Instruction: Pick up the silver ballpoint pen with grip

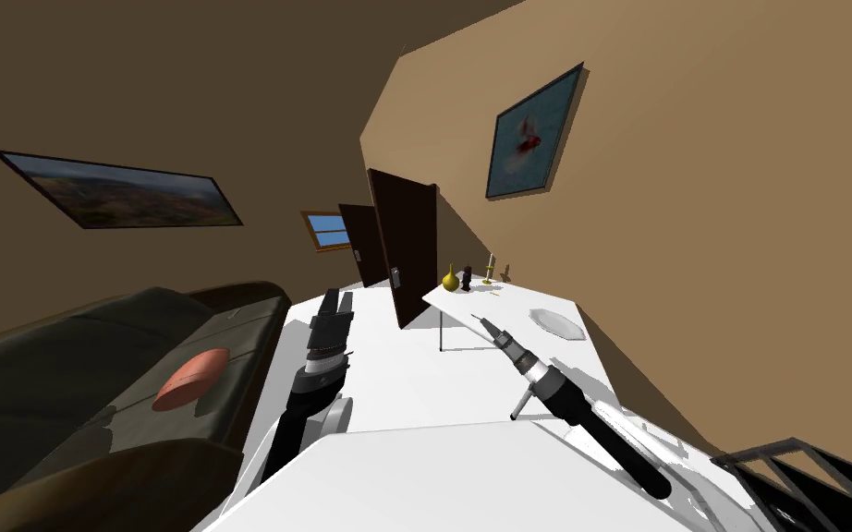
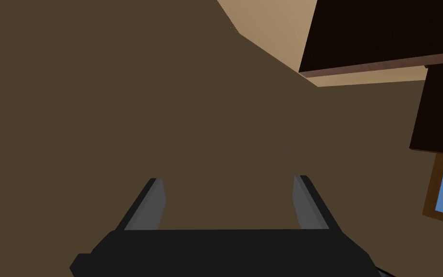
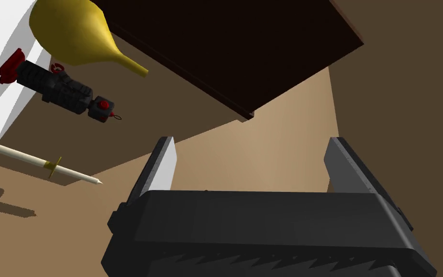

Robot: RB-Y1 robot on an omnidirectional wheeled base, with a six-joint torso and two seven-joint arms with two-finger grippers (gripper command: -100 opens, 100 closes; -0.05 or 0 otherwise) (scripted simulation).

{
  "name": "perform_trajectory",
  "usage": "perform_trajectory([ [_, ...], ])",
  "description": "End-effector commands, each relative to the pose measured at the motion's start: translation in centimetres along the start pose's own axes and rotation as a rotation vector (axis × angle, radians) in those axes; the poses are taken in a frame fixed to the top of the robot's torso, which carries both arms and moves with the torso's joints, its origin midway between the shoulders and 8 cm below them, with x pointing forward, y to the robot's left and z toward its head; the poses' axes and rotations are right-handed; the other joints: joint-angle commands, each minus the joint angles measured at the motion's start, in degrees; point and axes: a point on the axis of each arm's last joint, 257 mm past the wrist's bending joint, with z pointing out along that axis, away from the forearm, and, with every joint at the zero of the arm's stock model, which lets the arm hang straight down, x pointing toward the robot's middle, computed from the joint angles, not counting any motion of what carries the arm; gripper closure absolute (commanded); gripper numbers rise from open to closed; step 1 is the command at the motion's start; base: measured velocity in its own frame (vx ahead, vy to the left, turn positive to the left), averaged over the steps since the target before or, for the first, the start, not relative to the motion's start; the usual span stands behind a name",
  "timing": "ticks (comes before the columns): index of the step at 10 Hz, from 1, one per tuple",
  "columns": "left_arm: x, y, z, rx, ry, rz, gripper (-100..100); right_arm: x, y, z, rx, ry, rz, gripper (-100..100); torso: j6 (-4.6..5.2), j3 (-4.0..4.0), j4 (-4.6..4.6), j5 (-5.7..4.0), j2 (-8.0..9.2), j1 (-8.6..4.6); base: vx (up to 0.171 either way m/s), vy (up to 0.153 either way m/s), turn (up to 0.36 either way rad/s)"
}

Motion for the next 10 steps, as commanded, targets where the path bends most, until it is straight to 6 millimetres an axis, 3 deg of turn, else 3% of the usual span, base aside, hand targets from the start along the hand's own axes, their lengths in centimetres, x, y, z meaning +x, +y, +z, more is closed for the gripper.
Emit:
perform_trajectory([
  [1,0.0,0.0,0.0,0.0,0.0,0.0,0,1.5,-1.4,-0.9,0.036,0.063,-0.023,-100,0.0,0.0,0.0,0.0,0.0,0.0,0.01,0.077,0.137],
  [4,0.0,0.0,0.0,0.0,0.0,0.0,0,2.8,-3.0,-2.0,0.07,0.151,-0.07,-100,-0.03,-0.02,-0.01,0.0,-0.04,0.05,0.022,0.078,0.104],
  [7,0.0,0.0,0.0,0.0,0.0,0.0,0,5.1,-5.9,-4.4,0.141,0.265,-0.113,-100,0.01,-0.02,-0.01,0.0,-0.04,0.0,0.027,0.078,0.126],
  [10,0.0,0.0,0.0,0.0,0.0,0.0,0,6.1,-7.6,-6.2,0.179,0.351,-0.158,-100,-0.01,-0.04,-0.01,0.01,-0.07,0.06,0.036,0.077,0.089],
])
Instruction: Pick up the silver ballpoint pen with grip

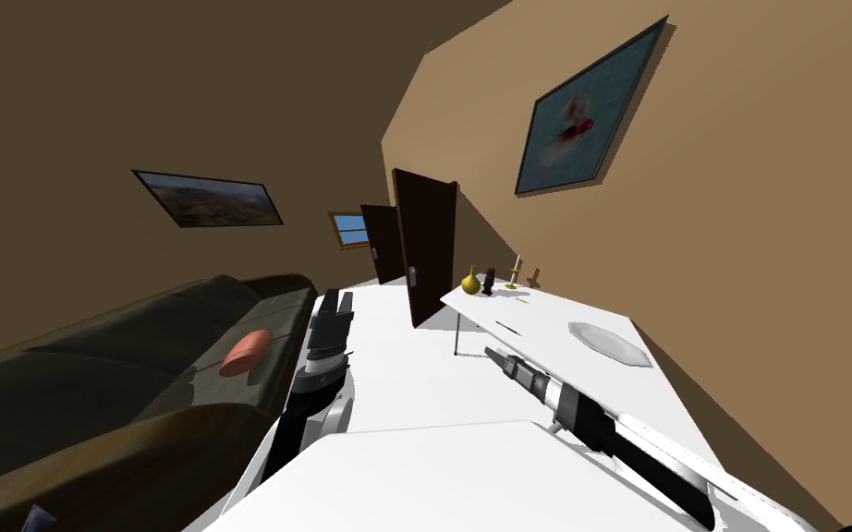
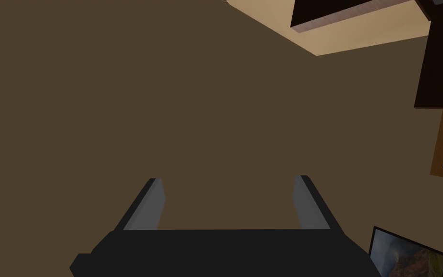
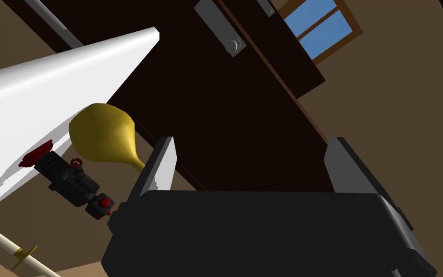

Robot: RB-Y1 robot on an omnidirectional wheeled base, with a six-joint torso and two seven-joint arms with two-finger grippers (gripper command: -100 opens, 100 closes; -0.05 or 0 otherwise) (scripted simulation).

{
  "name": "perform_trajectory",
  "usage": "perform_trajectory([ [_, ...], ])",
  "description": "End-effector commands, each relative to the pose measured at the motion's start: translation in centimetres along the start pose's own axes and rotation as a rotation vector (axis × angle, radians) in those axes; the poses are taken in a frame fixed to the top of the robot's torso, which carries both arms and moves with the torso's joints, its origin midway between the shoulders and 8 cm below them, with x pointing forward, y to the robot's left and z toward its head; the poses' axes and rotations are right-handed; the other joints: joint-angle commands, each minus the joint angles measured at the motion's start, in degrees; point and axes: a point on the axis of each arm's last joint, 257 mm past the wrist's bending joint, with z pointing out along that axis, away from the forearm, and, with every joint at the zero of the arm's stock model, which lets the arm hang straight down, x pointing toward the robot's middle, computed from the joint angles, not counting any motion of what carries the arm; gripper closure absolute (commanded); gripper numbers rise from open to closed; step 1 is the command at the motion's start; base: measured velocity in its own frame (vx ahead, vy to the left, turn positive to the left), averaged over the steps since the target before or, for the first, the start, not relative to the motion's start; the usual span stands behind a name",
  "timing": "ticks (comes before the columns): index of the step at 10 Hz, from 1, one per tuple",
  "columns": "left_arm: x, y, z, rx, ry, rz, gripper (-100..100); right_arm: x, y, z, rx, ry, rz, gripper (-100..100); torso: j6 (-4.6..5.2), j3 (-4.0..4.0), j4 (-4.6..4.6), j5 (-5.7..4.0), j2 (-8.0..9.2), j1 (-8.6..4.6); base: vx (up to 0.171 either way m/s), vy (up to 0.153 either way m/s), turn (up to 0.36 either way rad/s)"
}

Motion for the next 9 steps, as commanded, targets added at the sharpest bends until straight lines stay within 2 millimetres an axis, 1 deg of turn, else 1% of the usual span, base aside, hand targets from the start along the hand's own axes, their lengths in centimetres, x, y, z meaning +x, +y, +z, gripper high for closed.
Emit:
perform_trajectory([
  [1,0.0,0.0,0.0,0.0,0.0,0.0,0,2.1,-1.9,-1.0,0.045,0.073,-0.028,-100,0.0,0.0,0.0,0.0,0.0,0.0,0.058,0.085,0.14],
  [2,0.0,0.0,0.0,0.0,0.0,0.0,0,2.1,-2.0,-1.1,0.046,0.082,-0.037,-100,-0.02,-0.03,-0.01,0.0,-0.07,0.03,0.045,0.066,0.087],
  [3,0.0,0.0,0.0,0.0,0.0,0.0,0,3.7,-3.5,-2.3,0.085,0.142,-0.057,-100,0.0,-0.02,-0.01,0.0,-0.03,-0.02,0.042,0.084,0.161],
  [4,0.0,0.0,0.0,0.0,0.0,0.0,0,3.7,-3.6,-2.4,0.085,0.148,-0.064,-100,-0.01,0.0,0.0,0.01,-0.01,0.03,0.043,0.066,0.061],
  [6,0.0,0.0,0.0,0.0,0.0,0.0,0,6.9,-6.7,-5.2,0.161,0.264,-0.098,-100,-0.01,-0.03,-0.01,0.0,-0.06,0.01,0.084,0.093,0.161],
  [7,0.0,0.0,0.0,0.0,0.0,0.0,0,6.8,-6.9,-5.5,0.163,0.28,-0.113,-100,-0.01,-0.11,-0.04,0.02,-0.19,0.11,0.074,0.083,0.061],
  [8,0.0,0.0,0.0,0.0,0.0,0.0,0,8.3,-8.3,-7.2,0.199,0.337,-0.128,-100,0.01,-0.08,-0.03,0.02,-0.13,0.05,0.066,0.086,0.114],
  [9,0.0,0.0,0.0,0.0,0.0,0.0,0,8.2,-8.4,-7.3,0.2,0.345,-0.137,-100,0.0,-0.06,-0.02,0.01,-0.1,0.07,0.064,0.066,0.06],
])
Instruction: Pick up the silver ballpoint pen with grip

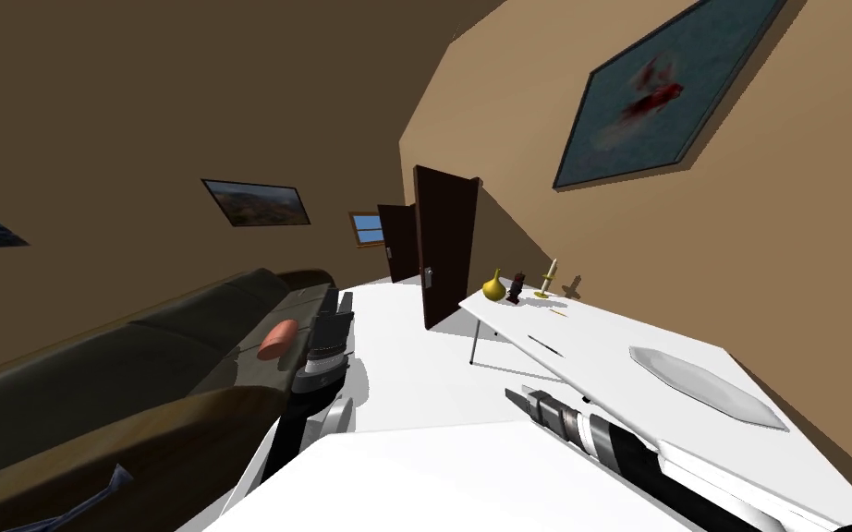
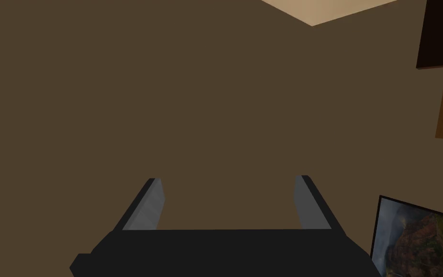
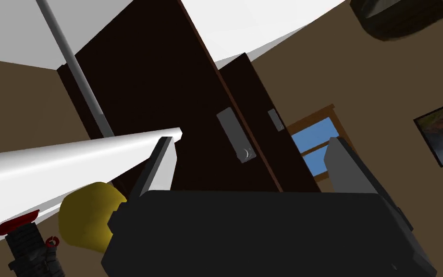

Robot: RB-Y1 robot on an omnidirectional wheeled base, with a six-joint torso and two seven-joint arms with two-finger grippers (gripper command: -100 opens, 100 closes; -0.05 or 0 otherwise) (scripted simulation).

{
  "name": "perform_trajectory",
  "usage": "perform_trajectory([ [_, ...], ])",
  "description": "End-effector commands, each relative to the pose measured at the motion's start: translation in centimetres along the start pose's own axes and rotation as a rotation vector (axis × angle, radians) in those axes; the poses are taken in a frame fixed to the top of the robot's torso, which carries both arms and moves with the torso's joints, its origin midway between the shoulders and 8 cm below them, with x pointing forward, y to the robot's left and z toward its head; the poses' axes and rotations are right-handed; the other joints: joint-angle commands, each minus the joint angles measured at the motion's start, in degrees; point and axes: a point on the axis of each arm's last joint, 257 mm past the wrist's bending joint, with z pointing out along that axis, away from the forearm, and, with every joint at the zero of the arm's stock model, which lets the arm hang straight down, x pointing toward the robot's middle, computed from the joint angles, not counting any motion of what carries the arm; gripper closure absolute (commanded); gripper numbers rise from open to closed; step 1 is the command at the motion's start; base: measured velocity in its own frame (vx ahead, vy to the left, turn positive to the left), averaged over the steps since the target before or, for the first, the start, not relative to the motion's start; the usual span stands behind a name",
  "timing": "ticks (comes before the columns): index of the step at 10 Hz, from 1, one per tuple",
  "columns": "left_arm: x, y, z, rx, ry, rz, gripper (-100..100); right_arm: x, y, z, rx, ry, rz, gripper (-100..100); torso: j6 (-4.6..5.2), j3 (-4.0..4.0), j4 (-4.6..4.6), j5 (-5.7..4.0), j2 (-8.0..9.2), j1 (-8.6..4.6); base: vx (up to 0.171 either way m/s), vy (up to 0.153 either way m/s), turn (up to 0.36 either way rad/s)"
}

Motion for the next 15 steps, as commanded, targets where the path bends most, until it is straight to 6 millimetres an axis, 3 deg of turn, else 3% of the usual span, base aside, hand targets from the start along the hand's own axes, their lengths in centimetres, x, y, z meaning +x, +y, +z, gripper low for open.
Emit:
perform_trajectory([
  [1,0.0,0.0,0.0,0.0,0.0,0.0,0,2.4,-1.7,-1.3,0.04,0.074,-0.024,-100,0.0,0.0,0.0,0.0,0.0,0.0,0.071,0.055,0.145],
  [2,0.0,0.0,0.0,0.0,0.0,0.0,0,4.5,-3.1,-2.5,0.074,0.136,-0.042,-100,-0.02,-0.01,0.0,-0.01,-0.02,-0.05,0.108,0.089,0.182],
  [3,0.0,0.0,0.0,0.0,0.0,0.0,0,4.4,-3.3,-2.6,0.076,0.143,-0.051,-100,-0.01,-0.06,-0.03,-0.01,-0.12,0.04,0.09,0.063,0.032],
  [5,0.0,0.0,0.0,0.0,0.0,0.0,0,8.5,-6.0,-5.6,0.141,0.265,-0.083,-100,-0.01,-0.09,-0.03,-0.01,-0.16,-0.04,0.127,0.048,0.113],
  [6,0.0,0.0,0.0,0.0,0.0,0.0,0,8.4,-6.2,-5.7,0.142,0.271,-0.09,-100,-0.02,-0.14,-0.05,-0.02,-0.24,-0.06,0.094,0.03,0.07],
  [10,0.0,0.0,0.0,0.0,0.0,0.0,0,15.3,-11.2,-13.4,0.267,0.511,-0.156,-100,-0.01,-0.22,-0.08,-0.05,-0.39,-0.17,0.16,0.025,0.128],
  [11,0.0,0.0,0.0,0.0,0.0,0.0,0,15.3,-11.2,-13.4,0.267,0.511,-0.156,-100,-0.01,-0.3,-0.12,-0.06,-0.51,-0.2,0.13,0.001,0.049],
  [12,0.0,0.0,0.0,0.0,0.0,0.0,0,16.7,-12.3,-15.6,0.296,0.567,-0.172,-100,0.0,-0.19,-0.08,-0.05,-0.3,-0.21,0.095,-0.014,0.09],
  [13,0.0,0.0,0.0,0.0,0.0,0.0,0,16.7,-12.3,-15.6,0.296,0.567,-0.172,-100,0.0,-0.1,-0.04,-0.07,-0.16,-0.26,0.075,-0.015,0.045],
  [15,0.0,0.0,0.0,0.0,0.0,0.0,0,19.0,-14.3,-19.8,0.35,0.672,-0.204,-100,0.01,-0.04,-0.01,-0.07,-0.07,-0.28,0.127,-0.033,0.106],
])
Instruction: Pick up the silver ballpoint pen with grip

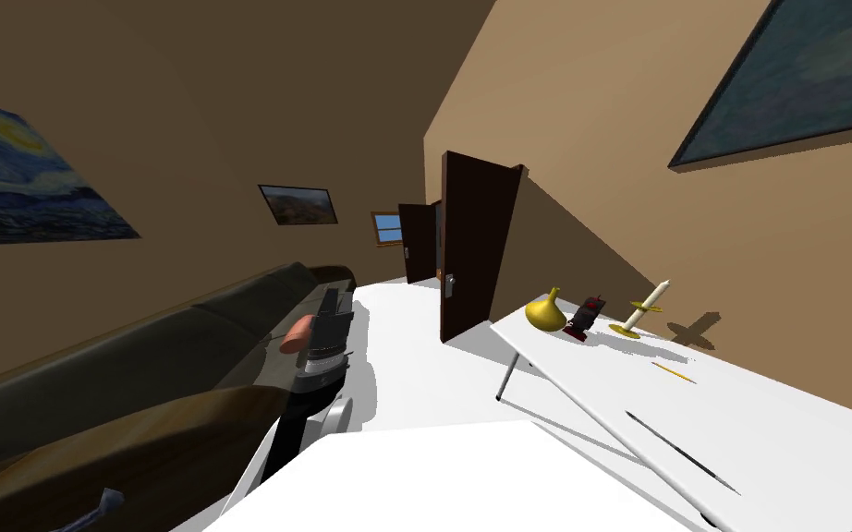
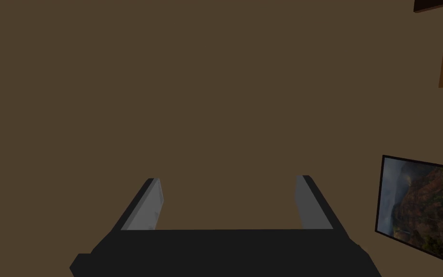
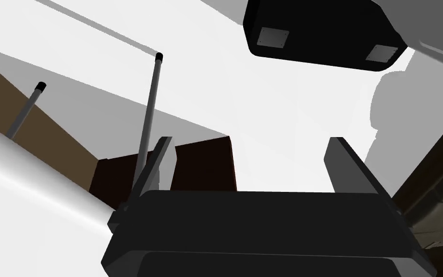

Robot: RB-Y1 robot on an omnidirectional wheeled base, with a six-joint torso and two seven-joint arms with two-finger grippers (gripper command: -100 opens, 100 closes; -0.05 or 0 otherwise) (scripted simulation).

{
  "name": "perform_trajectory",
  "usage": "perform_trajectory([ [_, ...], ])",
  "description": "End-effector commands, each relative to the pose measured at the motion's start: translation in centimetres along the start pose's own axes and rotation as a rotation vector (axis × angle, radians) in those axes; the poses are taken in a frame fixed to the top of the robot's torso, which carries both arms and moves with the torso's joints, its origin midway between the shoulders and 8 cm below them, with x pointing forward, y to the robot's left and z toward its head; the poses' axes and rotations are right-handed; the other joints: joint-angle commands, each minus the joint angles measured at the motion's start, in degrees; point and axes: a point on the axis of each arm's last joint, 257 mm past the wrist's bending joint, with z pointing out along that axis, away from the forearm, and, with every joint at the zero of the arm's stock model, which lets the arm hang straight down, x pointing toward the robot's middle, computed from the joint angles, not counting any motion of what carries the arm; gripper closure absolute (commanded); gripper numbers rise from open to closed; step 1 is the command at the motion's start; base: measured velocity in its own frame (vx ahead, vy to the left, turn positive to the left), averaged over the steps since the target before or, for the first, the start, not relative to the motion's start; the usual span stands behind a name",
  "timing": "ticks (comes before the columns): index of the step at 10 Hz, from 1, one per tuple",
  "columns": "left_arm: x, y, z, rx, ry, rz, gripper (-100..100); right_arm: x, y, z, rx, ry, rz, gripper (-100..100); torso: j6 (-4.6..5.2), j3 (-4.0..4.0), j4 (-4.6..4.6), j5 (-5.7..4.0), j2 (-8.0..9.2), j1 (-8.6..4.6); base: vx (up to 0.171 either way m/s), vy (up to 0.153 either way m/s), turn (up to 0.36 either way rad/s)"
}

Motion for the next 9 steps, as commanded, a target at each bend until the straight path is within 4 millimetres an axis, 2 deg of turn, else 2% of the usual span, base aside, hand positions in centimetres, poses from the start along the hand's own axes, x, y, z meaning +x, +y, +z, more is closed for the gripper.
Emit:
perform_trajectory([
  [1,0.0,0.0,0.0,0.0,0.0,0.0,0,3.3,-1.6,-1.1,0.042,0.079,-0.028,-100,0.0,0.0,0.0,0.0,0.0,0.0,0.188,-0.097,0.129],
  [2,0.0,0.0,0.0,0.0,0.0,0.0,0,5.0,-2.6,-1.8,0.064,0.121,-0.044,-100,-0.01,-0.09,-0.04,-0.03,-0.14,-0.17,0.201,-0.116,0.115],
  [3,0.0,0.0,0.0,0.0,0.0,0.0,0,5.0,-2.6,-1.8,0.064,0.121,-0.044,-100,0.0,-0.13,-0.05,-0.07,-0.22,-0.27,0.136,-0.077,0.038],
  [5,0.0,0.0,0.0,0.0,0.0,0.0,0,7.4,-4.5,-3.2,0.105,0.186,-0.074,-100,0.01,0.02,0.0,-0.02,0.05,-0.08,0.124,-0.108,0.081],
  [6,0.0,0.0,0.0,0.0,0.0,0.0,0,7.4,-4.5,-3.2,0.105,0.186,-0.074,-100,0.01,-0.02,-0.01,-0.06,-0.02,-0.33,0.11,-0.132,0.069],
  [7,0.0,0.0,0.0,0.0,0.0,0.0,0,8.1,-5.4,-3.7,0.125,0.208,-0.087,-100,0.01,0.02,0.01,-0.1,0.06,-0.3,0.074,-0.127,0.087],
  [9,0.0,0.0,0.0,0.0,0.0,0.0,0,8.5,-7.3,-4.5,0.164,0.231,-0.111,-100,0.01,0.02,0.01,-0.13,0.03,-0.58,0.154,-0.241,0.094],
])
